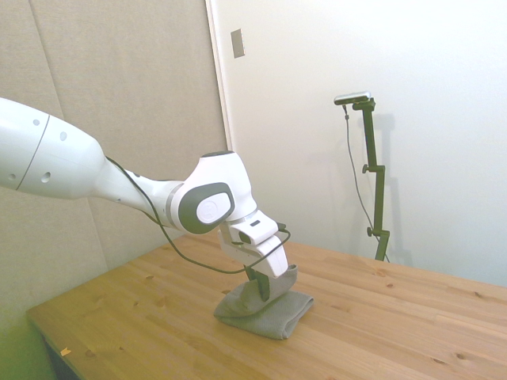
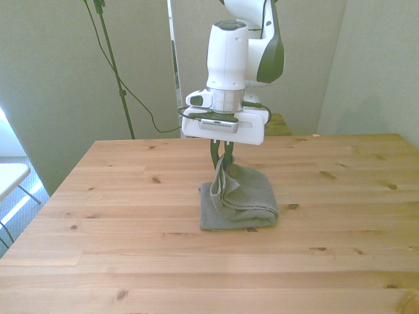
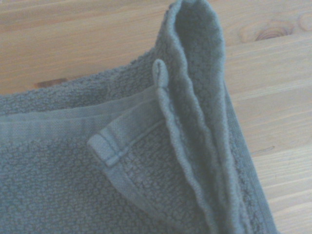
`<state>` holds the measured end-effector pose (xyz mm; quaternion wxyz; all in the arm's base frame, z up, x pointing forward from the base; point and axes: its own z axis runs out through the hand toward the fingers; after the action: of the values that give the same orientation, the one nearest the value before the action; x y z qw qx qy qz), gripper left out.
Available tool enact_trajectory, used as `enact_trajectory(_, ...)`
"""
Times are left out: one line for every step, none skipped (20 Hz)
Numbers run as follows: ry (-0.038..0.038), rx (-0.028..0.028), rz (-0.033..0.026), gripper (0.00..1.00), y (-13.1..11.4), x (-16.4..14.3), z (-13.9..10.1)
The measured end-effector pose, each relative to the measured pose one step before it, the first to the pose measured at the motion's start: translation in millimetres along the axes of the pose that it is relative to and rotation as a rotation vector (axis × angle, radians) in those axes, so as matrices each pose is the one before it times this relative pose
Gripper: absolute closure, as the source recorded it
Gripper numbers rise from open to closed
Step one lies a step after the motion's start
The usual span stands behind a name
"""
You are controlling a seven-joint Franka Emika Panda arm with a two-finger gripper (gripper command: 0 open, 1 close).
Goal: Fold the towel
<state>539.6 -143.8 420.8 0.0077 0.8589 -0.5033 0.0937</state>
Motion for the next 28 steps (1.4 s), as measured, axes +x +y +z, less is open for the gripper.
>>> enact_trajectory(0.00019,-0.00037,0.00093,0.0,0.86,0.88,0.08)
enact_trajectory(0.00024,-0.00039,0.00076,0.0,1.01,1.03,0.07)
enact_trajectory(0.00043,-0.00016,0.00113,0.0,1.04,1.06,-0.08)
enact_trajectory(0.00052,0.00015,0.0013,0.0,0.77,0.79,-0.26)
enact_trajectory(0.00087,0.0007,0.00153,0.0,0.69,0.72,-0.62)
enact_trajectory(0.0016,0.00165,0.00186,0.0,0.71,0.77,-1.28)
enact_trajectory(0.00233,0.00282,0.00135,0.0,0.48,0.55,-2.01)
enact_trajectory(0.00291,0.0039,0.00108,0.0,0.51,0.38,-3.27)
enact_trajectory(0.00311,0.00465,0.00079,0.0,0.57,0.05,-4.59)
enact_trajectory(0.00124,0.00309,0.00102,0.0,1.07,-0.57,-5.13)
enact_trajectory(-0.00524,-0.00344,-0.00006,0.0,2.12,-1.97,-6.37)
enact_trajectory(-0.00987,-0.00884,-0.00158,0.0,3.01,-3.41,-6.78)
enact_trajectory(-0.00875,-0.00942,-0.00503,0.0,3.47,-5.06,-7.59)
enact_trajectory(-0.00156,-0.00818,-0.01212,0.0,3.03,-6.91,-8.04)
enact_trajectory(0.00377,-0.01343,-0.01968,0.0,3.09,-8.69,-6.63)
enact_trajectory(0.00874,-0.01306,-0.02232,0.0,2.6,-9.66,-5.82)
enact_trajectory(0.00851,-0.00723,-0.02204,0.0,1.12,-10.65,-4.58)
enact_trajectory(0.01073,-0.01166,-0.02458,0.0,0.28,-11.3,-3.28)
enact_trajectory(0.01042,-0.00825,-0.01918,0.0,-0.34,-11.1,-2.57)
enact_trajectory(0.01045,-0.00738,-0.0199,0.0,-1.29,-11.72,-2.05)
enact_trajectory(0.01428,-0.01372,-0.01671,0.0,-1.0,-11.48,-0.88)
enact_trajectory(0.01152,-0.01214,-0.01189,0.0,-0.71,-11.4,-0.34)
enact_trajectory(0.01439,-0.01293,-0.01335,0.0,-0.7,-11.99,-0.39)
enact_trajectory(0.01189,-0.01099,-0.00898,0.0,-0.45,-12.3,-0.34)
enact_trajectory(0.00596,-0.00645,-0.01155,0.0,0.78,-11.25,-1.02)
enact_trajectory(0.00413,-0.00327,-0.01155,0.0,2.06,-9.7,-2.24)
enact_trajectory(0.00075,0.00782,-0.00594,0.0,2.95,-8.34,-4.03)
enact_trajectory(-0.01107,0.02736,-0.00531,0.0,3.17,-8.08,-6.12)
